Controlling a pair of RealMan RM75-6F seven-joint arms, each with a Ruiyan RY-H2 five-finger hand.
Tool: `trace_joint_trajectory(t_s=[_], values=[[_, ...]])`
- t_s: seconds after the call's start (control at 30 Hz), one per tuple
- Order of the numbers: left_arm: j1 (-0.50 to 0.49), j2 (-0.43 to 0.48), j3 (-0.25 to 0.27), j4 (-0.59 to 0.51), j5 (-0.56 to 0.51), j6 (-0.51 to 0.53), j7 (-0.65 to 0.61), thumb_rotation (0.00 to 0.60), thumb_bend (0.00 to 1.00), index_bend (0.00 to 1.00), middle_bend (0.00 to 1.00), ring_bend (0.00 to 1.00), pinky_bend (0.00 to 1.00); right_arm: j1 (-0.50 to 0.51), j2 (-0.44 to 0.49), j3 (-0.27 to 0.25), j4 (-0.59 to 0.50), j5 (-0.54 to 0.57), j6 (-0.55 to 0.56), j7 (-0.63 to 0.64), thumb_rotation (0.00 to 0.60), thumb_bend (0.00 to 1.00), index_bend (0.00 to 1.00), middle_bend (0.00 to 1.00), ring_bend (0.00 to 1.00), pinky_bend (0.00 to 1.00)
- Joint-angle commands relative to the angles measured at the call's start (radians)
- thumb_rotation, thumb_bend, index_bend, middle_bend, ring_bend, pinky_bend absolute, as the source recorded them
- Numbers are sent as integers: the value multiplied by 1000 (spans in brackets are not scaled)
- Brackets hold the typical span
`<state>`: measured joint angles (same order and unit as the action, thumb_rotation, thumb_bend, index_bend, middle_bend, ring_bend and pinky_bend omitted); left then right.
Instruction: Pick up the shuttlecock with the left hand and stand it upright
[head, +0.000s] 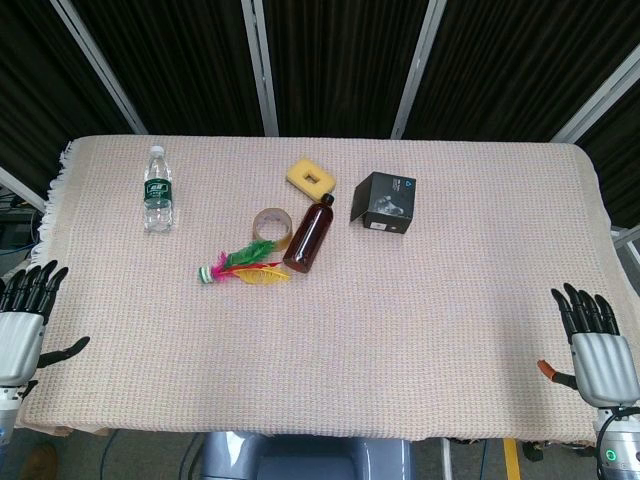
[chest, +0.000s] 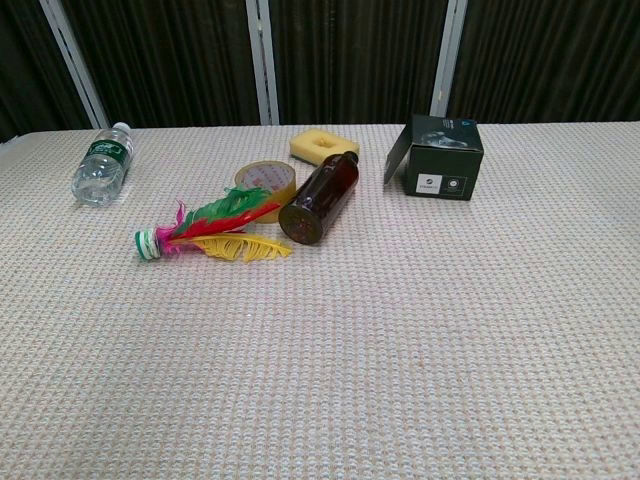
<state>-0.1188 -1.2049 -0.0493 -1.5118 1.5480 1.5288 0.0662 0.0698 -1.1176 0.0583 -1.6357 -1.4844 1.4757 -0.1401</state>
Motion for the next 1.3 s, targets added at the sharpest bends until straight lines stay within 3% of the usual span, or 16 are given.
trace_joint_trajectory(t_s=[0.03, 0.27, 0.53, 0.67, 1.0, 1.3], values=[[1, -1, 3, -2, 4, 2, 6, 558, 84, 3, 0, 0, 0, 0, 0, 0, -1, -1, 0, 1, 600, 24, 0, 0, 0, 0], [-8, -5, 10, -6, -9, -35, 7, 561, 83, 21, 0, 0, 0, -4, 6, -1, -3, -6, 7, 13, 600, 24, 0, 0, 0, 0], [-83, -80, -6, -33, 8, -118, 77, 557, 151, 314, 0, 0, 0, 6, 5, -14, -9, -32, -10, 26, 600, 24, 0, 0, 0, 0], [-120, -157, -34, -16, -11, -145, 138, 559, 227, 368, 0, 0, 0, 8, 7, -19, -5, -47, -10, 40, 600, 25, 0, 0, 0, 0], [-217, -438, -107, 156, -80, -184, 311, 555, 240, 368, 0, 0, 0, 5, 33, -38, -6, -99, 6, 108, 600, 24, 0, 0, 0, 0], [-339, -707, -208, 415, -151, -221, 188, 558, 237, 246, 0, 0, 0, 2, 63, -49, -1, -124, 16, 183, 600, 24, 0, 0, 0, 0]])
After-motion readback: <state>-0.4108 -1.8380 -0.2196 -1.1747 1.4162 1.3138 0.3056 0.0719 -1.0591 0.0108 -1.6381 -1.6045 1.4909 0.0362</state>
